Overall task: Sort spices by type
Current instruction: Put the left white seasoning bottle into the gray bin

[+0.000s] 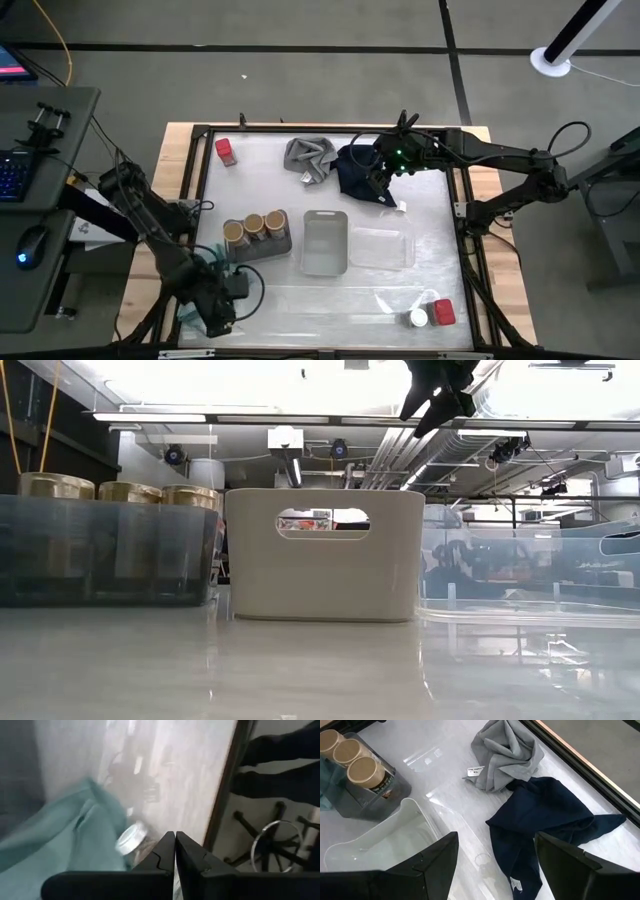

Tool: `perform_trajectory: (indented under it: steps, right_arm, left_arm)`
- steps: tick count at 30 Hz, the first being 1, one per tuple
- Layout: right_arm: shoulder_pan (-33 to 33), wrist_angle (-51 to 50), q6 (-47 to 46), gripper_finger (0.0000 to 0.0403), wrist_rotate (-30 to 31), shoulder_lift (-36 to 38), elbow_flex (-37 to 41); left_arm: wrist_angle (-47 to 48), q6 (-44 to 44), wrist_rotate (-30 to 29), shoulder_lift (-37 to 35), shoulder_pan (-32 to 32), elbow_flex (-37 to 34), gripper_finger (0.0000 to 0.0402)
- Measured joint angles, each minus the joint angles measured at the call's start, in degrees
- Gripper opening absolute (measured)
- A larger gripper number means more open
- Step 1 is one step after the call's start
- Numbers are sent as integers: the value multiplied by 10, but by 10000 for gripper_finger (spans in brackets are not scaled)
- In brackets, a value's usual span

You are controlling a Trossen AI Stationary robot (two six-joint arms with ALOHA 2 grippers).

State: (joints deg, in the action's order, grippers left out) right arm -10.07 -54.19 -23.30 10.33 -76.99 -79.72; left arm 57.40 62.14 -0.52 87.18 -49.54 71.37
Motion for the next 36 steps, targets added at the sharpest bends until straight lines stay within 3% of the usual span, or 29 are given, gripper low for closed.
perform_trajectory:
  steps: [6, 12, 16, 27, 31, 36]
  right_arm:
    - [0, 0, 2, 259, 0, 0, 0]
    - [0, 0, 4, 259, 0, 0, 0]
    - [0, 5, 13, 259, 0, 0, 0]
    - [0, 4, 28, 259, 0, 0, 0]
    - [0, 4, 28, 259, 0, 0, 0]
    - [0, 5, 30, 259, 0, 0, 0]
  left_arm:
    - [-8, 16, 9, -1, -27, -2, 0]
    - [-37, 179, 14, 0, -57, -31, 15]
    - [-49, 252, 15, -1, -63, -32, 67]
    - [-43, 364, 44, 26, -63, -32, 276]
    - [-42, 376, 69, 65, -63, -32, 316]
    - [-39, 397, 94, 107, -50, -32, 325]
